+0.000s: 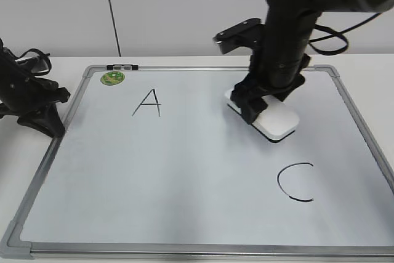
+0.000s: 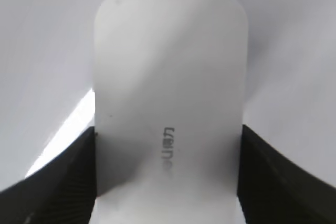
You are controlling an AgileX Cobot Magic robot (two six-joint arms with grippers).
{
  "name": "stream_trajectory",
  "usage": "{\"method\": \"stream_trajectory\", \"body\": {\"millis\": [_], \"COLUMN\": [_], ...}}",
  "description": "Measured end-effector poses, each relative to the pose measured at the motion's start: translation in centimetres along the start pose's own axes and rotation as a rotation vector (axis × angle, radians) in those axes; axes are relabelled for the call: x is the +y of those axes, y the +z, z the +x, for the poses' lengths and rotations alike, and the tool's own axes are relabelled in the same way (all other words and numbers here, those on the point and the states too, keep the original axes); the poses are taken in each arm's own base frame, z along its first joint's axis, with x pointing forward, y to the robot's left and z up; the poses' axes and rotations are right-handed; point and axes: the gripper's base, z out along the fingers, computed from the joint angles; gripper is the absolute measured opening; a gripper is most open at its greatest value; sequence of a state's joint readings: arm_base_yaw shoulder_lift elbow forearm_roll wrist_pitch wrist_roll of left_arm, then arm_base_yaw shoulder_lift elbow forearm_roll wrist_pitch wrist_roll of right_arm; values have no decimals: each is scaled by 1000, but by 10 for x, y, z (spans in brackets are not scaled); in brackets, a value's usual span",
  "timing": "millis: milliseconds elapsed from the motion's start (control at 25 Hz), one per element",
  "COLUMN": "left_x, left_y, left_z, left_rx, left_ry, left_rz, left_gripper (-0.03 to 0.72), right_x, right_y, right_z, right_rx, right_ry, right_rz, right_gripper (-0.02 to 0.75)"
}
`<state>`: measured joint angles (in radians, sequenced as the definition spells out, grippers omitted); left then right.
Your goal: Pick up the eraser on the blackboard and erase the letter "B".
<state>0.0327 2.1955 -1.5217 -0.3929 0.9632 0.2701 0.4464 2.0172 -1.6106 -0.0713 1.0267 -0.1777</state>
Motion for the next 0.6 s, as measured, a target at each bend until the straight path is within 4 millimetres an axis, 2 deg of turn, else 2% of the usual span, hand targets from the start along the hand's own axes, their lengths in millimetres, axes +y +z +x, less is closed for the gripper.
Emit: {"method": "stream_trajectory", "body": {"millis": [200, 480, 600], "left_x": [0, 0, 0], "left_y": [0, 0, 0], "left_z": [0, 0, 0], "left_rx": [0, 0, 0], "left_ry": [1, 1, 1], "left_rz": [-1, -1, -1], "left_gripper": [32, 32, 32], "right_x": [-50, -109, -132], "right_y": [2, 11, 12], "right_z": [39, 93, 109], "right_rx": [38, 64, 56], "right_ry": [206, 474, 567], "right_rz": [16, 47, 46], "right_gripper": [528, 528, 528]}}
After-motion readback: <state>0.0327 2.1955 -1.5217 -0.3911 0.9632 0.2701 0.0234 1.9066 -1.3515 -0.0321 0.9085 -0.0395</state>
